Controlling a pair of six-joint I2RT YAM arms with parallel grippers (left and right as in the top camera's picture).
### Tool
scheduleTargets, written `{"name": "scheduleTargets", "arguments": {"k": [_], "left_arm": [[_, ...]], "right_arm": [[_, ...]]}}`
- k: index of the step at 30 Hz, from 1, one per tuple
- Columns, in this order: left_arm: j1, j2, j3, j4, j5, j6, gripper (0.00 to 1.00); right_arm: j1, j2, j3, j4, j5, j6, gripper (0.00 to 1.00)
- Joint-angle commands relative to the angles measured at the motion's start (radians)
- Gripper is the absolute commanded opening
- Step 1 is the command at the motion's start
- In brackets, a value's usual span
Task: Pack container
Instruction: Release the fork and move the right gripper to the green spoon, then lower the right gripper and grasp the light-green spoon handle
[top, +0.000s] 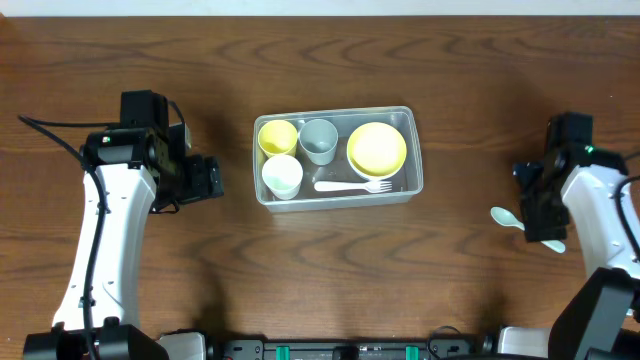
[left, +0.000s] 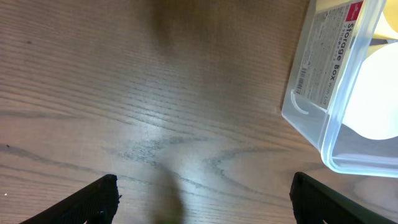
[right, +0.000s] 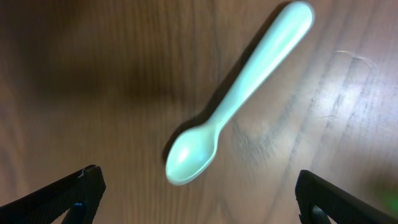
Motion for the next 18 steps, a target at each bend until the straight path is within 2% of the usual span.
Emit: {"name": "scheduleTargets", "arguments": {"k": [1,9,18], "left_arm": [[0.003,-0.012,-0.001,-0.006,-0.004,-0.002,0.88],[0.003,-0.012,-0.001,-0.014,-0.004,-0.002,0.88],[0.003,-0.012,-0.001,-0.018,-0.004,-0.002,0.88]], "right_arm": [[-0.009,0.000,-0.094,0.085,0.027,0.042,0.99],[-0.015,0.000,-0.242,0.283,0.026,0.043,0.94],[-0.023,0.000,-0.269,0.285,0.022,0.043,0.90]]}}
